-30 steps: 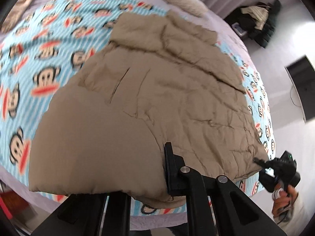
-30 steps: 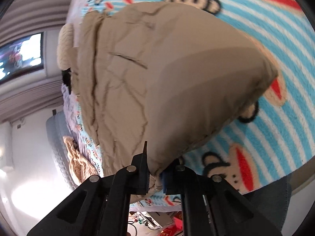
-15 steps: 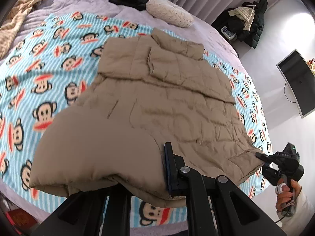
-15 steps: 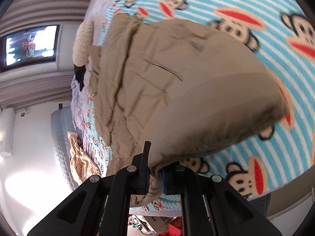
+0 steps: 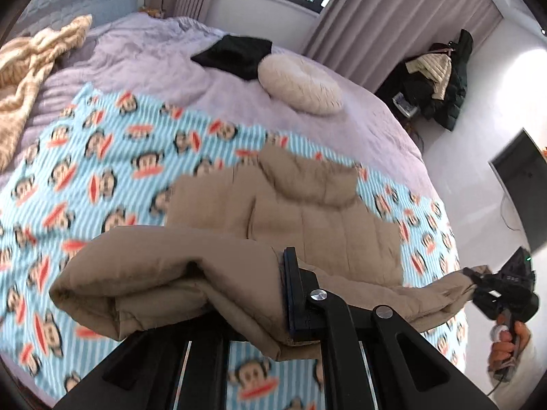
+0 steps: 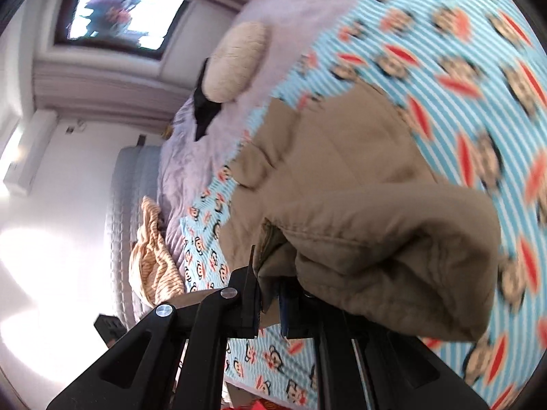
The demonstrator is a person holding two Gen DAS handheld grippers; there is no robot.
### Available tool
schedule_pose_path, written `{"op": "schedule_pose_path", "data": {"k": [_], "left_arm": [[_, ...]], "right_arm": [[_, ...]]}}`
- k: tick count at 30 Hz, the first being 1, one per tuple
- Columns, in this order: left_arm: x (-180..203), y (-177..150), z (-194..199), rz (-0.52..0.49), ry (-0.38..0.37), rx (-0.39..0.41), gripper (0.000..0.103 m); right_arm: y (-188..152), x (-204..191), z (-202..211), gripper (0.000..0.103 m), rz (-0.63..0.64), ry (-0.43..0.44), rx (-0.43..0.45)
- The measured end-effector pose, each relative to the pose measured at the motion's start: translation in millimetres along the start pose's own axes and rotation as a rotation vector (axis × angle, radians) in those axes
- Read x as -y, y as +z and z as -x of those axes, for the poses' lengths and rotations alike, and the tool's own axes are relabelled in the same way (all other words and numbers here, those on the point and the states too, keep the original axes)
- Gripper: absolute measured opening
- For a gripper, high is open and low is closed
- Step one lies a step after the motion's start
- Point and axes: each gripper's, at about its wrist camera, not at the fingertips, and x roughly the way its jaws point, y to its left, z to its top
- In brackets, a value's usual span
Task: Fold large clothes
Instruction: 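Fold the lifted side over onto the jacket's other half, open both tools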
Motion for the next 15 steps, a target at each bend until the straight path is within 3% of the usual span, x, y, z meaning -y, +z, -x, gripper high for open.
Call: {"op": "schedule_pose_path", "data": {"k": [6,15], "left_arm": [[-1,55,-65,0.019,0.065,-0.048,0.012],[-23,85,-193,-0.026,0.156,-0.186,0.012]], "right_arm": [[71,-28,-46,0.009,0.098,-0.072,-0.037],[135,4,-145,0.009,0.058,-0.214,-0.065]]}}
